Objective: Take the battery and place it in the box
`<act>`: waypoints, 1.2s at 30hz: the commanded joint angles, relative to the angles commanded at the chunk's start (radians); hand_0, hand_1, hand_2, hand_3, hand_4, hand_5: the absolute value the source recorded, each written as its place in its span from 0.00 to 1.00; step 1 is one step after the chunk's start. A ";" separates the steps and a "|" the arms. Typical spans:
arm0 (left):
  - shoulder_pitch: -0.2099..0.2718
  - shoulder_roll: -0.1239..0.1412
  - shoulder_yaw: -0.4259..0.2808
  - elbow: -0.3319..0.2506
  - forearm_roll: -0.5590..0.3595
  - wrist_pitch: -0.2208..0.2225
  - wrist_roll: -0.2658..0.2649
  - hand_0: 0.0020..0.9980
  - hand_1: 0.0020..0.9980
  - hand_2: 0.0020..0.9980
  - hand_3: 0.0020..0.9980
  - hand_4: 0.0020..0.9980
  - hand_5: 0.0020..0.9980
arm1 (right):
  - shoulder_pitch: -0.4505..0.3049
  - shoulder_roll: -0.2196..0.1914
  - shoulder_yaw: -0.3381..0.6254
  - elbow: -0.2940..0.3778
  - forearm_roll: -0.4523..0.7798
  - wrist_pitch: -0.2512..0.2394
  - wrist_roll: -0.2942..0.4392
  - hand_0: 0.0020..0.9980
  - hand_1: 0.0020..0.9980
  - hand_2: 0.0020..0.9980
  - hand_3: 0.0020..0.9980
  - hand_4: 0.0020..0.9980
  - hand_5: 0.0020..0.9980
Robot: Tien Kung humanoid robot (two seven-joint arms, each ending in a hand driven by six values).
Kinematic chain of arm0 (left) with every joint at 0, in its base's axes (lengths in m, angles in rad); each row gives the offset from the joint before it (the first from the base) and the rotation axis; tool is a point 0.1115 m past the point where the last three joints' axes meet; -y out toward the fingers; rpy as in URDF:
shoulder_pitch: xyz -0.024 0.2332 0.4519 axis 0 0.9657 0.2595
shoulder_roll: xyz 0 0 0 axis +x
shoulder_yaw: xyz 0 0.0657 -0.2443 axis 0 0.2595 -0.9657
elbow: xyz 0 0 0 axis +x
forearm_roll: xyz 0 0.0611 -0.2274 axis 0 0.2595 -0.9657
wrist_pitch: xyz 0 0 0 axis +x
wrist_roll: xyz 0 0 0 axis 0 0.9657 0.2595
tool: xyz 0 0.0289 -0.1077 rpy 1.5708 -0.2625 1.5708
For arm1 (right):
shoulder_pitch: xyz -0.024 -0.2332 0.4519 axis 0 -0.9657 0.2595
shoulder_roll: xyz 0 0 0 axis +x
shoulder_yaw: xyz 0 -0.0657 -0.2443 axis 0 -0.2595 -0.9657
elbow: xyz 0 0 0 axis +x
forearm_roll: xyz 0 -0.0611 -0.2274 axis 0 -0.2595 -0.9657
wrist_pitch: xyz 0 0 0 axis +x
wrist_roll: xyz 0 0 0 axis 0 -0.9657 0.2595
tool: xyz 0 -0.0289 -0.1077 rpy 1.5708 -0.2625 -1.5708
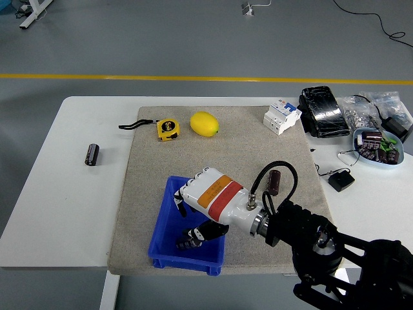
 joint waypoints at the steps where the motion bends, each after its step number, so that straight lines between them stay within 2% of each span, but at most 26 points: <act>1: 0.000 0.001 -0.001 0.000 0.001 0.000 0.000 0.71 0.71 0.73 0.64 0.67 0.67 | 0.002 0.003 -0.002 -0.009 0.003 0.000 0.000 0.12 0.19 0.35 0.42 0.90 0.22; 11: 0.001 0.005 -0.013 0.000 0.015 -0.005 0.006 0.71 0.70 0.73 0.64 0.67 0.67 | 0.016 0.005 0.011 -0.042 0.015 -0.015 -0.003 0.12 0.20 0.37 0.45 0.91 0.21; 12: 0.001 0.005 -0.013 0.000 0.015 -0.005 0.006 0.71 0.71 0.73 0.64 0.67 0.67 | 0.019 0.004 0.016 -0.044 0.015 -0.020 -0.003 0.14 0.31 0.46 0.50 0.82 0.29; 17: -0.003 0.005 -0.009 0.001 0.009 -0.002 0.003 0.71 0.71 0.73 0.64 0.67 0.67 | 0.038 -0.005 0.073 -0.061 0.019 -0.038 -0.013 0.14 0.31 0.46 0.50 0.82 0.29; 18: -0.004 0.005 -0.007 0.001 0.007 -0.002 0.002 0.71 0.71 0.73 0.64 0.67 0.67 | 0.041 -0.008 0.084 -0.066 0.020 -0.035 -0.017 0.23 0.41 0.53 0.54 0.83 0.33; 20: -0.005 0.005 -0.006 0.001 0.005 0.000 0.000 0.71 0.71 0.73 0.64 0.67 0.67 | 0.051 -0.015 0.108 -0.087 0.026 -0.022 -0.024 0.23 0.41 0.53 0.54 0.83 0.33; 23: -0.006 0.004 -0.004 0.001 0.002 0.000 -0.001 0.71 0.71 0.73 0.64 0.67 0.67 | 0.064 -0.022 0.133 -0.134 0.037 -0.015 -0.030 0.23 0.41 0.53 0.54 0.83 0.33; 24: -0.006 0.004 -0.003 0.001 0.001 0.000 -0.002 0.71 0.71 0.73 0.64 0.67 0.67 | 0.067 -0.024 0.138 -0.151 0.040 -0.016 -0.030 0.29 0.46 0.65 0.62 0.89 0.35; 30: -0.009 0.001 0.001 0.001 -0.005 0.001 -0.003 0.71 0.72 0.73 0.64 0.67 0.67 | 0.078 -0.043 0.157 -0.269 0.072 -0.019 -0.021 0.28 0.46 0.66 0.64 0.90 0.35; 35: -0.007 0.000 0.004 0.000 -0.010 0.002 -0.006 0.71 0.72 0.73 0.64 0.67 0.67 | 0.076 -0.059 0.167 -0.367 0.092 0.001 -0.016 0.28 0.46 0.66 0.64 0.90 0.35; 36: -0.007 0.000 0.005 0.000 -0.011 0.002 -0.006 0.71 0.72 0.73 0.64 0.67 0.67 | 0.075 -0.062 0.168 -0.382 0.096 0.005 -0.015 0.29 0.46 0.67 0.71 0.98 0.40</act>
